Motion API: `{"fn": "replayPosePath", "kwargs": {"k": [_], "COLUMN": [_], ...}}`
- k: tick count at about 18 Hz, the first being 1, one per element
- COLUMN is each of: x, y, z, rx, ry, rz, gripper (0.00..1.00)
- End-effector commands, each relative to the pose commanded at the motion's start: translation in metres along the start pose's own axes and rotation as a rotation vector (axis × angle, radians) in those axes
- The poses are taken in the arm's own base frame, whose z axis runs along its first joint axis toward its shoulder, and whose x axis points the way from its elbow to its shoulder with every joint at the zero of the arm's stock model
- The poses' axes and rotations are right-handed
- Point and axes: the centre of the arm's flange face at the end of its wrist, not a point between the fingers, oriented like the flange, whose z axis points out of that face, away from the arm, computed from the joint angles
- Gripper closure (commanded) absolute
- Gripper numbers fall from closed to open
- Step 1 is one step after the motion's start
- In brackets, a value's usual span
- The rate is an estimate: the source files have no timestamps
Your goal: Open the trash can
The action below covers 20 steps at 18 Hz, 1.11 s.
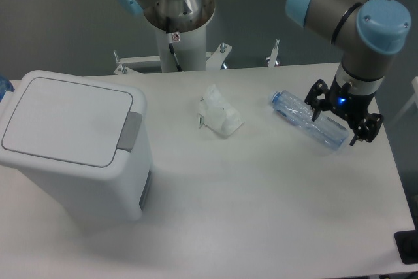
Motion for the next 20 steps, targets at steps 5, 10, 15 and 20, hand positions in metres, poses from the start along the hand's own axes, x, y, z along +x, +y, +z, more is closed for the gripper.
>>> {"fn": "replayPosePath", "kwargs": {"k": [5, 10, 15, 20], "x": [0.001, 0.007, 0.009, 0.014], "y": [0.000, 0.005, 0.037, 0.039], "z": [-0.001, 0.006, 0.018, 0.007], "rx": [0.006, -0.001, 0.014, 0.103], "ry": [0.000, 0.007, -0.006, -0.001], "rz": [-0.002, -0.003, -0.109, -0.423], "gripper": [0.00, 0.00, 0.00, 0.00]}}
